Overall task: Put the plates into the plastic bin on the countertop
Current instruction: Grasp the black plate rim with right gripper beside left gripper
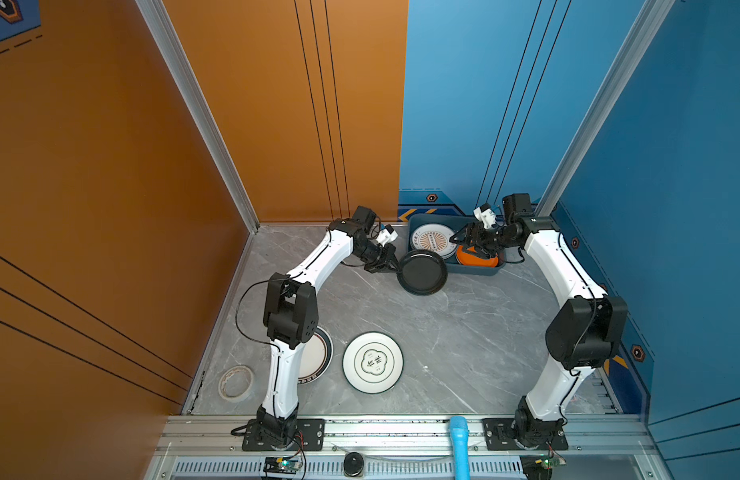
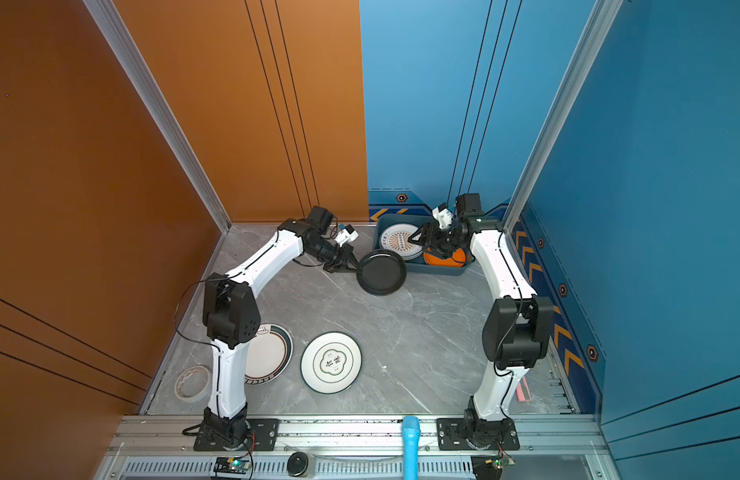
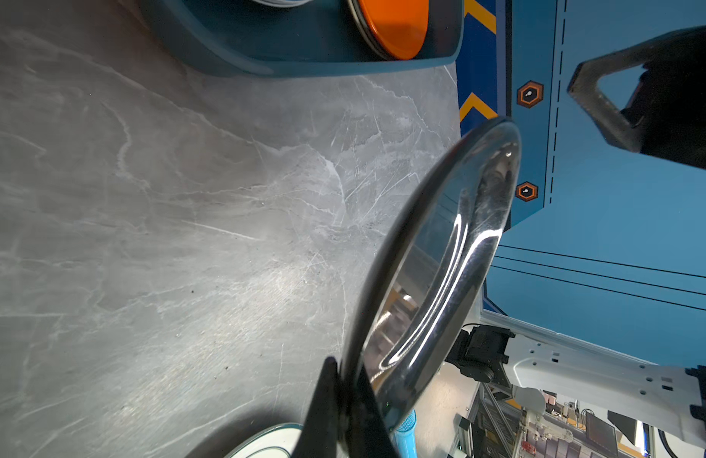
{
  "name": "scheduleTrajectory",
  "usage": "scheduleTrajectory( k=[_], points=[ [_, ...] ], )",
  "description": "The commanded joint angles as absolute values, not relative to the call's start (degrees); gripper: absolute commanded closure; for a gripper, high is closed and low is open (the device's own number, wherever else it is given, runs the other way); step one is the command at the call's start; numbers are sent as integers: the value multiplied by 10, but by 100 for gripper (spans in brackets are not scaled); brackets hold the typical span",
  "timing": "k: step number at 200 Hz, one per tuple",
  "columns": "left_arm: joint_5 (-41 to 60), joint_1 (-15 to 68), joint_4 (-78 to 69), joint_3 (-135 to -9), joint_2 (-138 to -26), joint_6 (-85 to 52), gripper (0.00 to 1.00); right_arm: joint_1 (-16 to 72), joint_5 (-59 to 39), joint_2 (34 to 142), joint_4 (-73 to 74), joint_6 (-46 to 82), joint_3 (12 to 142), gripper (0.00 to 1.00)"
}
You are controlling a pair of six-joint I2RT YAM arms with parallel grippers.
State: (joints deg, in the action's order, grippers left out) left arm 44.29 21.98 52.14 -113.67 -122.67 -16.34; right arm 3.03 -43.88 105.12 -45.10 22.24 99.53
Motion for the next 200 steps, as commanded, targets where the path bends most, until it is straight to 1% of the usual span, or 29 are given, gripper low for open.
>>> scheduleTrajectory(
  k=[1, 55, 85, 102, 121, 159, 176, 200],
  points=[
    [469, 208, 529, -1157, -1218, -175, 100, 42, -476, 1068, -433, 209, 1003, 34],
    [454, 197, 529, -1181, -1235, -195, 100, 72, -490, 1108, -422, 206, 1009, 36],
    [453, 195, 529, -1199, -1247, -207, 100, 82, -500, 1136, -423, 206, 1030, 38],
    [454, 193, 529, -1214, -1256, -213, 100, 85, -505, 1152, -422, 207, 1056, 40],
    [458, 187, 529, -1232, -1270, -224, 100, 88, -511, 1167, -422, 210, 1069, 47],
    [456, 179, 529, -1262, -1288, -235, 100, 94, -523, 1185, -422, 214, 1085, 69],
    [454, 177, 529, -1268, -1293, -236, 100, 96, -526, 1205, -423, 215, 1090, 73],
    [452, 175, 529, -1274, -1302, -240, 100, 99, -534, 1222, -423, 218, 1104, 78]
  ],
)
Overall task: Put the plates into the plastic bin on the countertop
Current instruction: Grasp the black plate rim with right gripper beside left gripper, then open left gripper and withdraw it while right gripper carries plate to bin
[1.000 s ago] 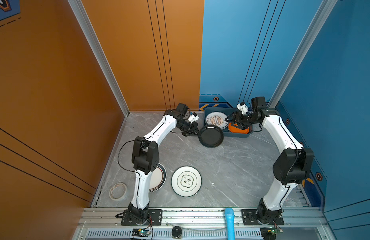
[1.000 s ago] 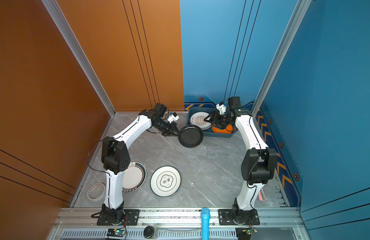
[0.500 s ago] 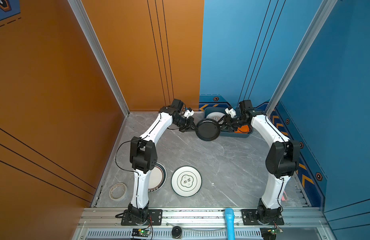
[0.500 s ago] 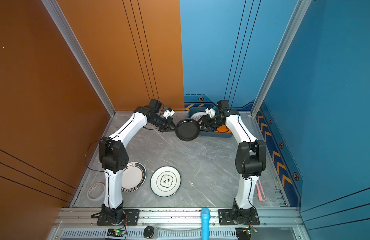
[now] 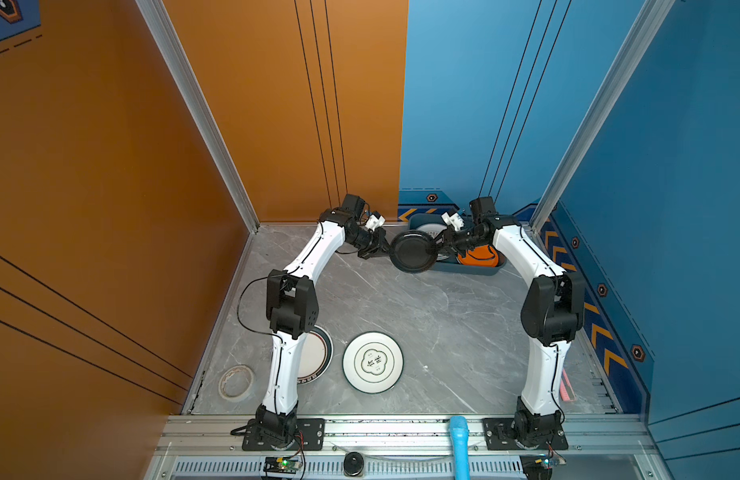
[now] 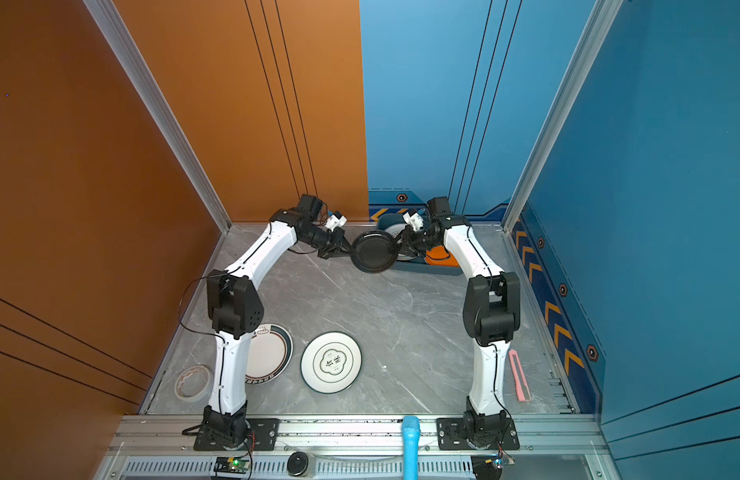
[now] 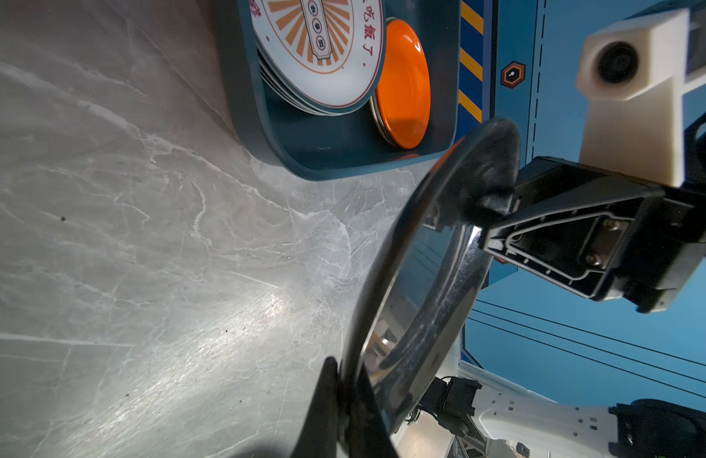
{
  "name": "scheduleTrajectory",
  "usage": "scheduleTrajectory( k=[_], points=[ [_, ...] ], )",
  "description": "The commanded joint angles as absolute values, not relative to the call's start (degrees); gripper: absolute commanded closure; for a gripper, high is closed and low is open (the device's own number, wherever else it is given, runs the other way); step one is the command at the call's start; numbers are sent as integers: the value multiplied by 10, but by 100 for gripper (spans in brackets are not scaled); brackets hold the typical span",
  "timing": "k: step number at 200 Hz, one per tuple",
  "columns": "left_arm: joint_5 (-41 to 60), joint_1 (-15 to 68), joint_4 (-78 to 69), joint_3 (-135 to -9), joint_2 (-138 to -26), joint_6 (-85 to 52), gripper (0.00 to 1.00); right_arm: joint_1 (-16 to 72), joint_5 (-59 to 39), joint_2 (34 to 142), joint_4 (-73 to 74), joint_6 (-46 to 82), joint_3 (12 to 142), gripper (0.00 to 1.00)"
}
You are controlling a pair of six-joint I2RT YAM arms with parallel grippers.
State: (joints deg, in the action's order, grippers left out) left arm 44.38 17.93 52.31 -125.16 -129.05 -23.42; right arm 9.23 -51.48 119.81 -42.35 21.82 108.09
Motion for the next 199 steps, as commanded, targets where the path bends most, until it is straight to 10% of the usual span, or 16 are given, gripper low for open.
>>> scheduleTrajectory(
  k=[1, 85, 124, 158, 199],
  points=[
    [452, 175, 529, -1274, -1302, -240, 100, 99, -534, 1222, -422, 219, 1105, 78],
    [439, 174, 529, -1318, -1332, -257, 94, 94, -537, 1252, -423, 239, 1148, 100],
    [426, 173, 528, -1326, -1336, -256, 62, 73, -505, 1257, -424, 258, 1180, 100],
    [417, 171, 529, -1342, -1340, -253, 0, 35, -472, 1254, -426, 271, 1199, 100],
    [322, 168, 529, -1348, -1309, -230, 2, -26, -393, 1245, -457, 274, 1196, 100]
  ],
)
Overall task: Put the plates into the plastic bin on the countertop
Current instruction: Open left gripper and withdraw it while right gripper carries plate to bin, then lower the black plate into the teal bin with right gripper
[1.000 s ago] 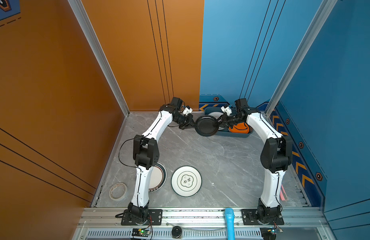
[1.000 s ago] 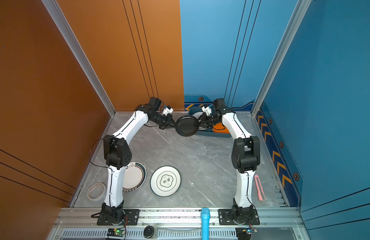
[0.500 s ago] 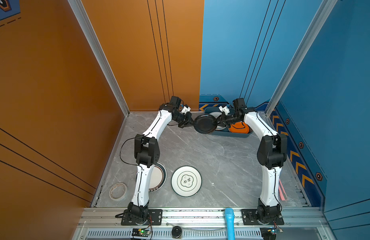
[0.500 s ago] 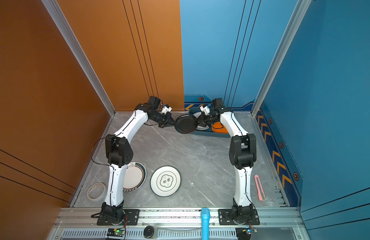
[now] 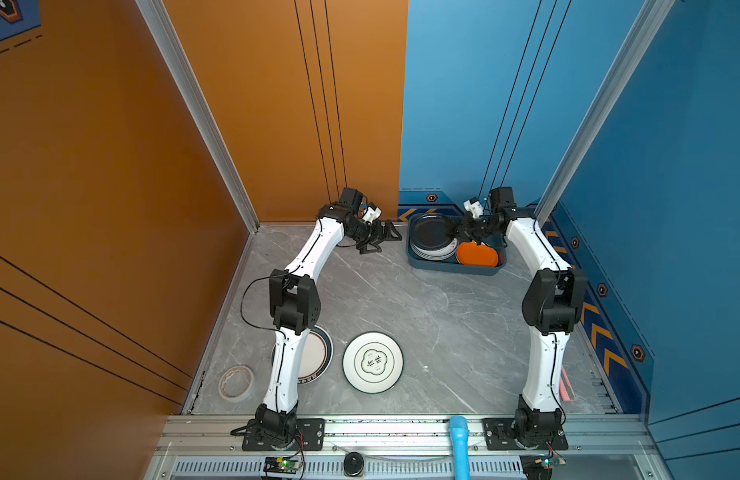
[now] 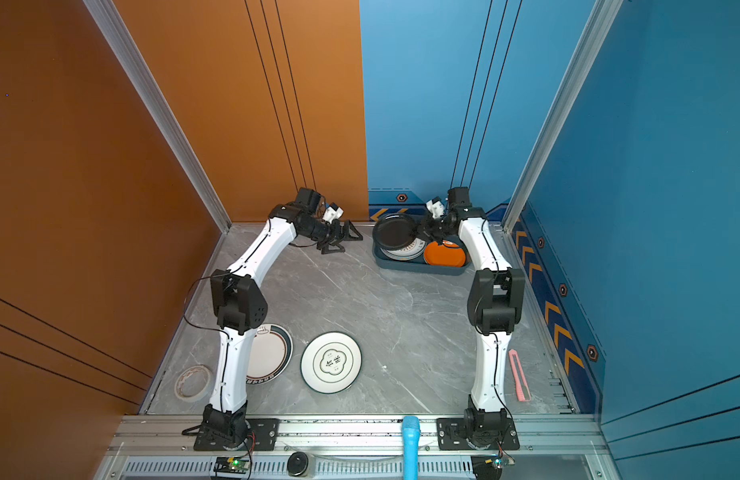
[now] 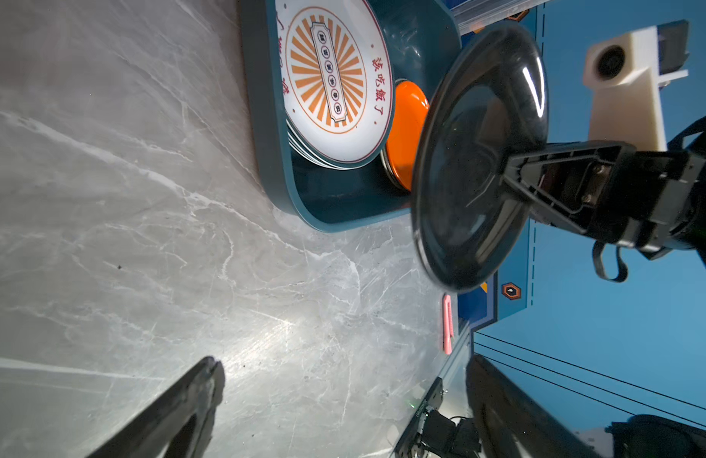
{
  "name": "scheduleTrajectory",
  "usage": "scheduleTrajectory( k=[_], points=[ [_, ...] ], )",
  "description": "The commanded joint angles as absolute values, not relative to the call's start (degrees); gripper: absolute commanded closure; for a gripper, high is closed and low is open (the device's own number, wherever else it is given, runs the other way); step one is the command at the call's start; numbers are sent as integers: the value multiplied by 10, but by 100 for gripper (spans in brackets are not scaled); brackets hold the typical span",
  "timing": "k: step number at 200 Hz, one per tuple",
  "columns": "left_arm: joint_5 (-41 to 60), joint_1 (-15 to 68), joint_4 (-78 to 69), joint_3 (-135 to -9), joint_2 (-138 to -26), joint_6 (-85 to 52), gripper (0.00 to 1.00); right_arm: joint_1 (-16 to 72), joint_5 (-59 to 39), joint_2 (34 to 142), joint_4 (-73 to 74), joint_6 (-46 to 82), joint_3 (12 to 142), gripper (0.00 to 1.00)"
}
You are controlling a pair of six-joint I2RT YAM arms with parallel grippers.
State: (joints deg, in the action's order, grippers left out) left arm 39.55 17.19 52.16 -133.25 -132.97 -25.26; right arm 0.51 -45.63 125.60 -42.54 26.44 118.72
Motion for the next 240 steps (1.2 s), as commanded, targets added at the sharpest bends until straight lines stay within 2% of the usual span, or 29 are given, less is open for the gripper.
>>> scheduleTrajectory(
  k=[1, 22, 105, 218, 240],
  points=[
    [319, 168, 529, -1348, -1308, -230, 2, -28, -391, 1244, -459, 274, 1196, 100],
    [260, 156, 519, -1332, -1289, -254, 2, -56, -356, 1242, -473, 277, 1188, 100],
    [187, 107, 490, -1233, -1236, -290, 2, -105, -301, 1269, -501, 288, 1183, 100],
    [175, 102, 464, -1211, -1231, -299, 2, -106, -256, 1305, -533, 277, 1183, 100],
    [198, 97, 464, -1214, -1237, -306, 2, -106, -248, 1309, -536, 276, 1182, 100]
  ],
)
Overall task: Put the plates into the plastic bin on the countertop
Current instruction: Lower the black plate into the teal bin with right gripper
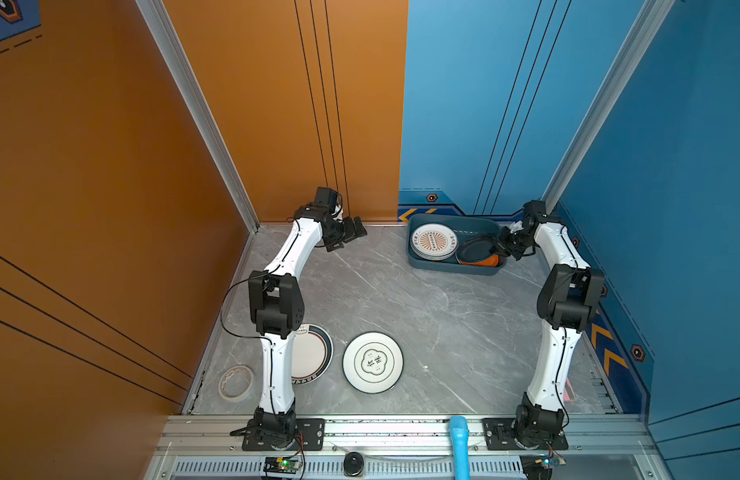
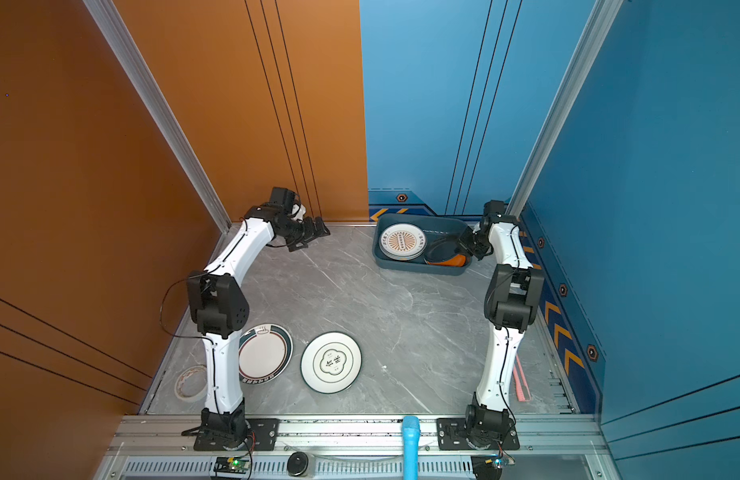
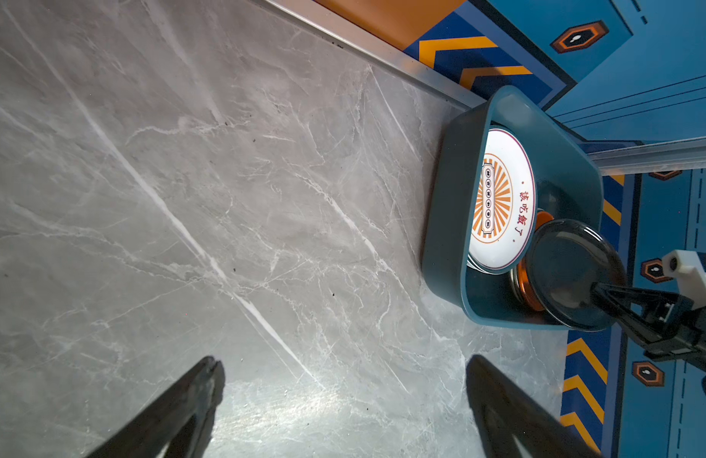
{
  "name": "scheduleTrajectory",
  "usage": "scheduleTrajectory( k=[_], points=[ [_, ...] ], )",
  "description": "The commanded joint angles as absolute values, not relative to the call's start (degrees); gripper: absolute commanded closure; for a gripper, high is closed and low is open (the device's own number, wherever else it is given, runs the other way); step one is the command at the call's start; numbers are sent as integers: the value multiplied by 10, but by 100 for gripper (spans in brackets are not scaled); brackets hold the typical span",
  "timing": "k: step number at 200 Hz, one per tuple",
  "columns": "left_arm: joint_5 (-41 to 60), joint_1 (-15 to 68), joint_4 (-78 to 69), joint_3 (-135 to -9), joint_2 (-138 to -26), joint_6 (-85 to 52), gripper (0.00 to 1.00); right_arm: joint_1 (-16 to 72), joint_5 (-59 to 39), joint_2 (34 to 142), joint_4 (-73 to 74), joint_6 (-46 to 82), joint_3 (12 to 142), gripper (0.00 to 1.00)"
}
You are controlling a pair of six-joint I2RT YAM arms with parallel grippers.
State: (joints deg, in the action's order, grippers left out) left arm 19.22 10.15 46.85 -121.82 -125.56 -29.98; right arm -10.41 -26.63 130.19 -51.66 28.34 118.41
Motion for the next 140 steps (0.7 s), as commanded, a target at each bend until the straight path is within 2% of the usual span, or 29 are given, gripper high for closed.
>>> scheduleTrajectory(
  k=[1, 64, 94, 140],
  points=[
    [200, 96, 464, -1214, -1237, -306, 2, -106, -248, 1309, -537, 276, 1182, 100],
    [211, 94, 463, -1212, -1240, -294, 2, -109, -236, 1323, -546, 278, 1182, 99],
    [218, 93, 464, -1212, -1245, -299, 2, -110, -228, 1326, -552, 281, 1183, 94],
    [221, 94, 464, -1217, -1249, -298, 2, -113, -220, 1327, -561, 281, 1183, 80]
  ],
)
